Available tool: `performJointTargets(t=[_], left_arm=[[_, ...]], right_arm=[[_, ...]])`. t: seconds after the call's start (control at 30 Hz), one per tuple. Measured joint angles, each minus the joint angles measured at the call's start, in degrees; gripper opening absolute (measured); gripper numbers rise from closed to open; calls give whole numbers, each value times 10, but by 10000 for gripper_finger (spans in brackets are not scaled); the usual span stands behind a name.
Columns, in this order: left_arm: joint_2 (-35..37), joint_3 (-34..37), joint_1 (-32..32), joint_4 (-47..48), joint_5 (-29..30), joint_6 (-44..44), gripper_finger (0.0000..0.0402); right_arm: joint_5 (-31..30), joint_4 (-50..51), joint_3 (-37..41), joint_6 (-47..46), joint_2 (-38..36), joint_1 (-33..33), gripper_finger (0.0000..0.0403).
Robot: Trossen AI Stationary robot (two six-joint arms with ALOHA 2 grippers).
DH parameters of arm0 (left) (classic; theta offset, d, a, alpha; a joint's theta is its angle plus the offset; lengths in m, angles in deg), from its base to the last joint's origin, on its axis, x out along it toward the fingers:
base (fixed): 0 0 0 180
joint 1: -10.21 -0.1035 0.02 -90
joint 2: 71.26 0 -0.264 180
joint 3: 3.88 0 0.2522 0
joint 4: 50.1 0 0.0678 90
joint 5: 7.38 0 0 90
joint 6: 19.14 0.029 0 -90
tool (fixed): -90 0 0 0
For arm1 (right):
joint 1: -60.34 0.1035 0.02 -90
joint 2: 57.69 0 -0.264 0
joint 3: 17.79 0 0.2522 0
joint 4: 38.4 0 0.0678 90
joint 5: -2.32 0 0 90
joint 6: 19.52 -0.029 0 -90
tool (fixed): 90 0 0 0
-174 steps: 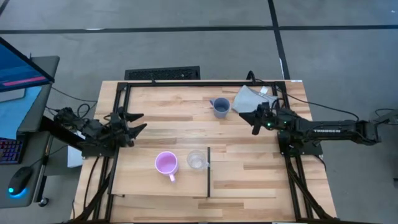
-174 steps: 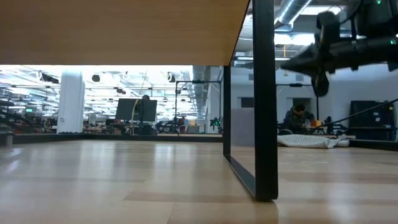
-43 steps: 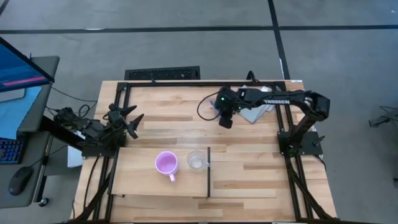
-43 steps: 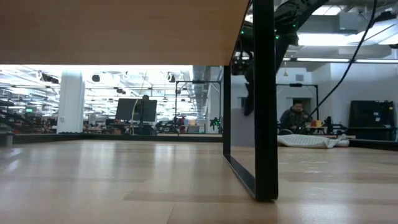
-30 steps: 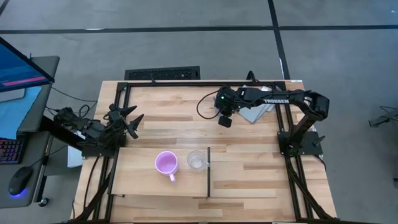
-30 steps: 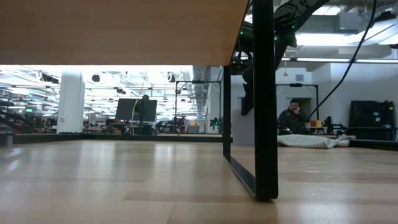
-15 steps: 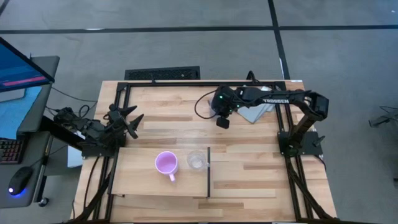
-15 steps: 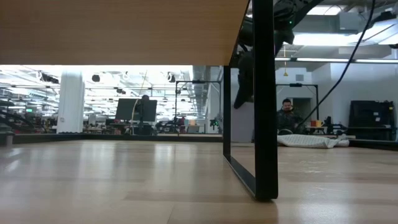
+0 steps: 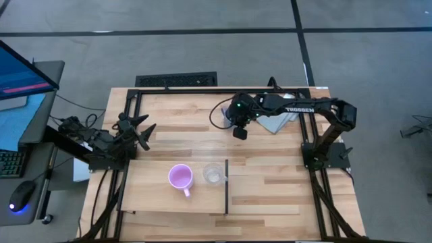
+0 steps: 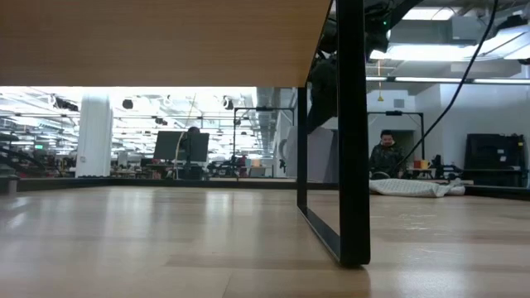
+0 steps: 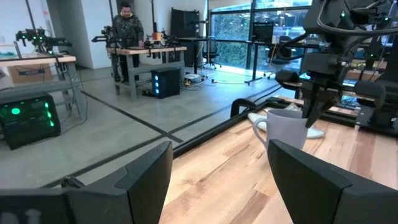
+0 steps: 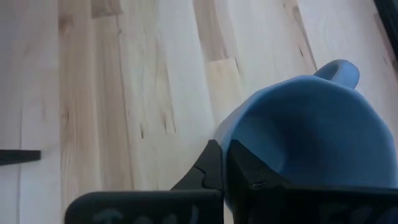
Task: Stack small to large cups/mugs on shelf
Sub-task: Put the gray mug on the shelf
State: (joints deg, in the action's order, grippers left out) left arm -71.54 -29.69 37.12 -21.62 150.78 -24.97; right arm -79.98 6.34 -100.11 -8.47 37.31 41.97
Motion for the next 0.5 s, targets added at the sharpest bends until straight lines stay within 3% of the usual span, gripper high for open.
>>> performJointTargets(t=[0.3, 0.5], left_arm=[[0, 0, 0, 0, 0, -3, 256], [0, 0, 0, 0, 0, -9, 256]], right_arm=[[0, -36, -5, -5, 0, 16, 14], [0, -18, -72, -4, 35, 18, 14]])
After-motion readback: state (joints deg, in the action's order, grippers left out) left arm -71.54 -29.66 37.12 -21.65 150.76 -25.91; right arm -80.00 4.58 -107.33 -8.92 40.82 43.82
